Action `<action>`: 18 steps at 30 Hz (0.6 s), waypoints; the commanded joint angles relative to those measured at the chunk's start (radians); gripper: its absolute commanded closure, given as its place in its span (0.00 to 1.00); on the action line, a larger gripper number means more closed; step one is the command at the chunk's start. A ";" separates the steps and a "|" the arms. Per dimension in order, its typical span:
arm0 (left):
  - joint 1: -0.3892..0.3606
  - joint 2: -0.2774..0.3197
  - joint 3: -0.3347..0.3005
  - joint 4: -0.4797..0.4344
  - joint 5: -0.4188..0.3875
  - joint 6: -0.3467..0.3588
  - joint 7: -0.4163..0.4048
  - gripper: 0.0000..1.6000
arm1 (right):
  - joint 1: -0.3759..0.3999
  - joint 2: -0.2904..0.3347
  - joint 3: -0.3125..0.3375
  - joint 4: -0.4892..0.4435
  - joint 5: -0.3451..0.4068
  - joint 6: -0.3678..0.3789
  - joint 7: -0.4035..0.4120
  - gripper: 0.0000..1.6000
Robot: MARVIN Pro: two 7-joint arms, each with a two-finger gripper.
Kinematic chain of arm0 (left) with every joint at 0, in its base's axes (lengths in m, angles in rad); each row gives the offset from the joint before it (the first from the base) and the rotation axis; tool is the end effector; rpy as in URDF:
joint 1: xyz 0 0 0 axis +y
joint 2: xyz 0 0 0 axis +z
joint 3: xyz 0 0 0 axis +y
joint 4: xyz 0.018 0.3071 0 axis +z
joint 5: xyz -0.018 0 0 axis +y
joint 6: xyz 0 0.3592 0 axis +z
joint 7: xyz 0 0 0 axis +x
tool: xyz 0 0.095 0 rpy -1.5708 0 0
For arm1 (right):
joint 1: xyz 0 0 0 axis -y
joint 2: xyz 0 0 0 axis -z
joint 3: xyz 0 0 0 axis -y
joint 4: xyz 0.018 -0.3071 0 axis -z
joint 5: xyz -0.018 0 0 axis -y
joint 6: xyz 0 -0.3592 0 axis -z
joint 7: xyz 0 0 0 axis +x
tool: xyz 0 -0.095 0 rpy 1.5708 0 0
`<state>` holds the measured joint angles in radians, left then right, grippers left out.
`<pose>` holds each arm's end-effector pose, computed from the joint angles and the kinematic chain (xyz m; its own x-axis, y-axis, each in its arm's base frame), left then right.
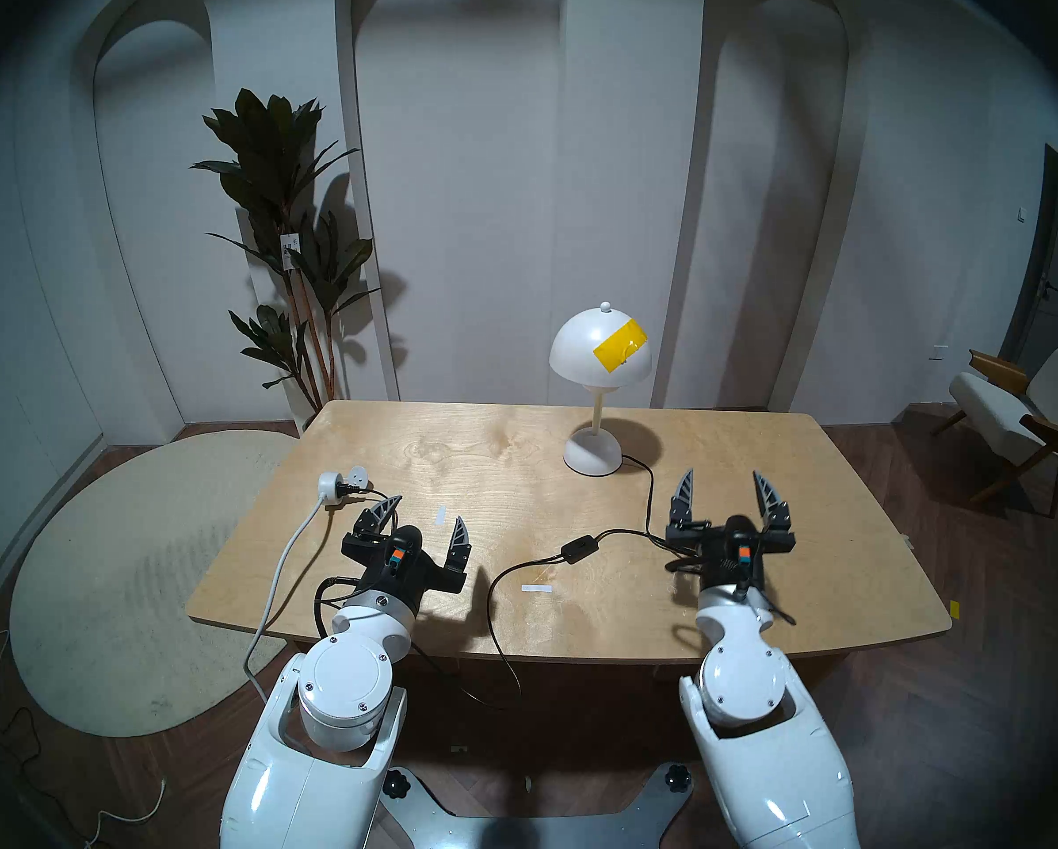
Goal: Turn on the table lamp by pressing the switch
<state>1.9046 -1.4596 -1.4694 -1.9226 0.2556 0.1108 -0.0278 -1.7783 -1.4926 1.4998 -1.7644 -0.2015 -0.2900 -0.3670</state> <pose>0.3669 -0.0258 -0.3197 0.0602 -0.3299 0.9421 -0.1507 -0.9360 -0.3182 0.3996 -0.0125 -0.2966 -0.2881 0.2258 0.9306 -0.2614 -0.9534 0.1504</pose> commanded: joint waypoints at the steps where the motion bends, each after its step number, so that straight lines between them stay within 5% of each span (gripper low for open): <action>1: -0.012 -0.001 -0.001 -0.015 0.000 -0.005 0.002 0.00 | 0.111 0.019 0.039 -0.112 0.007 0.050 0.034 0.00; 18: -0.016 -0.001 0.015 -0.021 0.015 -0.005 0.002 0.00 | 0.288 0.057 0.135 -0.155 0.133 0.379 0.144 0.00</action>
<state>1.9021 -1.4617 -1.4629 -1.9196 0.2598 0.1106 -0.0278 -1.5944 -1.4553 1.6039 -1.8969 -0.1170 -0.0105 -0.2574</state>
